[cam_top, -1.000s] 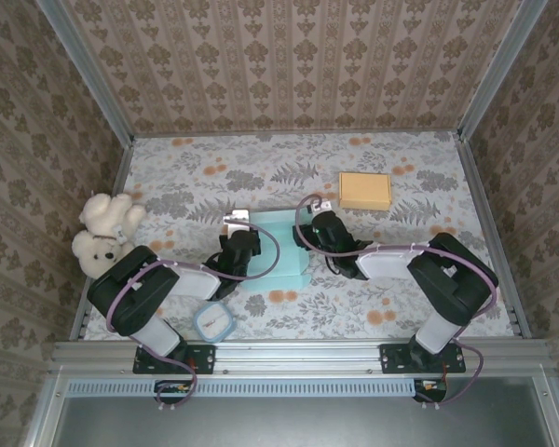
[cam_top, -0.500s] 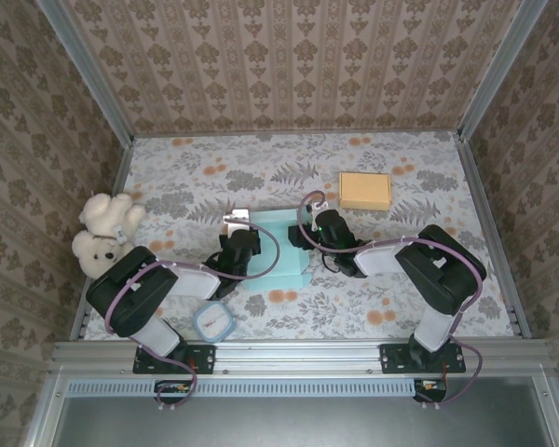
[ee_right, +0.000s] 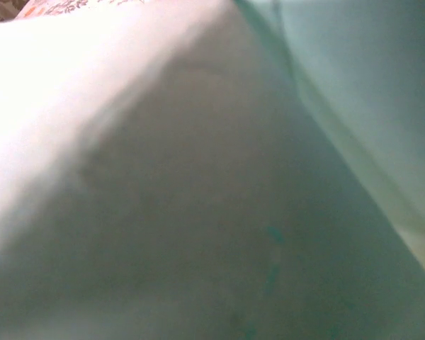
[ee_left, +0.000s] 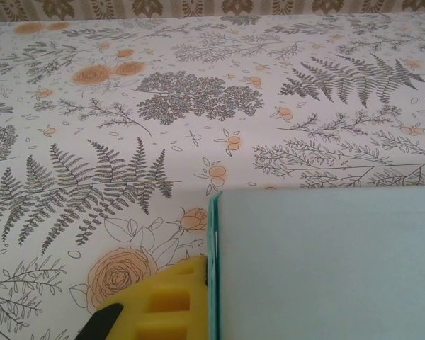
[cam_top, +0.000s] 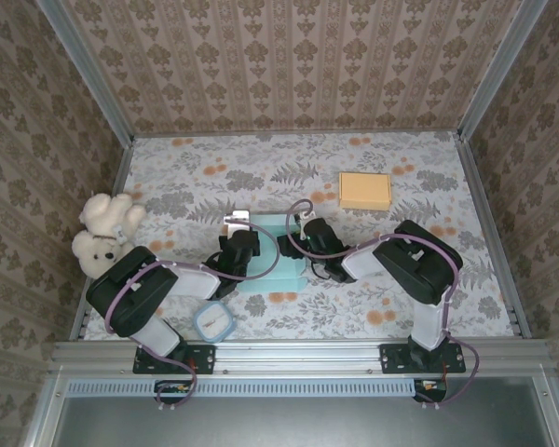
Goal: Fold the paper box
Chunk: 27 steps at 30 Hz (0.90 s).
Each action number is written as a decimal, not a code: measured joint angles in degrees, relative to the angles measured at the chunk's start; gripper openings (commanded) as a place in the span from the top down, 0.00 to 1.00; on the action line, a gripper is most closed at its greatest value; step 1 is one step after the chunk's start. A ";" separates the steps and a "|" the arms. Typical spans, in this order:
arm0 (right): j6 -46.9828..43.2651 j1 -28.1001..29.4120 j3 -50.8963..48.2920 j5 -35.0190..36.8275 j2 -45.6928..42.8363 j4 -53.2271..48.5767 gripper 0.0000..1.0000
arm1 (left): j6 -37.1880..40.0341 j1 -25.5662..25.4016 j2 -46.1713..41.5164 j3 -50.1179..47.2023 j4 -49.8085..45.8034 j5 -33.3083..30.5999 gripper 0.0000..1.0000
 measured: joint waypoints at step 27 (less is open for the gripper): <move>-13.16 4.48 -8.33 6.05 -20.68 -9.03 0.44 | -1.44 5.99 0.00 0.00 0.07 6.27 1.00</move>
